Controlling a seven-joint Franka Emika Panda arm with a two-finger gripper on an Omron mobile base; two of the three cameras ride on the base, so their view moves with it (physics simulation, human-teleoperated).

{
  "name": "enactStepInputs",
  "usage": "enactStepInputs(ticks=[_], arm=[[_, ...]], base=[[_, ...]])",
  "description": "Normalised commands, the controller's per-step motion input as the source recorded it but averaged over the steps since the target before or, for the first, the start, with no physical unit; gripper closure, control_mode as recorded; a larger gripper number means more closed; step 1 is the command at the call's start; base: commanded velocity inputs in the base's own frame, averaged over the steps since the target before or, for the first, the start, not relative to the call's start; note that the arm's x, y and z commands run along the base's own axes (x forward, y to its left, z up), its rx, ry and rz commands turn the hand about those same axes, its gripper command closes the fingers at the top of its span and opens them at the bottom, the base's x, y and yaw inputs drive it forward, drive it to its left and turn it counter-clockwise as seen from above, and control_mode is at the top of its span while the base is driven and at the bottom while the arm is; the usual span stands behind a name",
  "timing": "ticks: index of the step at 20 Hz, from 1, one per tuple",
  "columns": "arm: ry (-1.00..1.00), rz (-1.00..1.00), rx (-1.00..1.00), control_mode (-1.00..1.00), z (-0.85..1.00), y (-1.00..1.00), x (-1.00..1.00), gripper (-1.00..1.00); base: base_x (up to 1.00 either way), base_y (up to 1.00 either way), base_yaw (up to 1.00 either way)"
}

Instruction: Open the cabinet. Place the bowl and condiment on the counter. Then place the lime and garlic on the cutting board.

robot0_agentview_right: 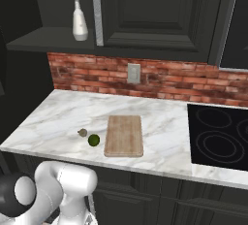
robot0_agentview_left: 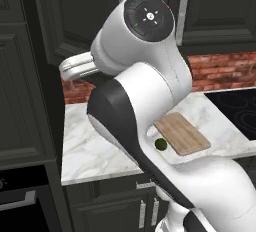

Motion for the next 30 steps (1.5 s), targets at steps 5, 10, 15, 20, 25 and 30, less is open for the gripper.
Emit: enactStepInputs(ticks=[5,10,15,20,25,30], arm=[[-0.13,-0.01,-0.01,-1.00,-0.15,-0.20,-0.96,-1.00],[-0.19,0.00,0.01,-1.00,-0.27,-0.76,-1.00,-1.00],[-0.10,0.00,0.05,-1.00,-0.16,-0.98,-0.98,-1.00],[-0.04,0.00,0.08,-1.00,-0.05,-0.92,-0.75,-1.00],[-0.03,0.00,0.08,-1.00,0.00,-0.79,-0.33,-1.00],[-0.10,0.00,0.08,-1.00,0.13,-0.82,-0.06,-1.00]], base=[[0.00,0.00,0.00],[0.00,0.00,0.00],[0.00,0.00,0.00],[0.00,0.00,0.00],[0.00,0.00,0.00],[0.00,0.00,0.00]])
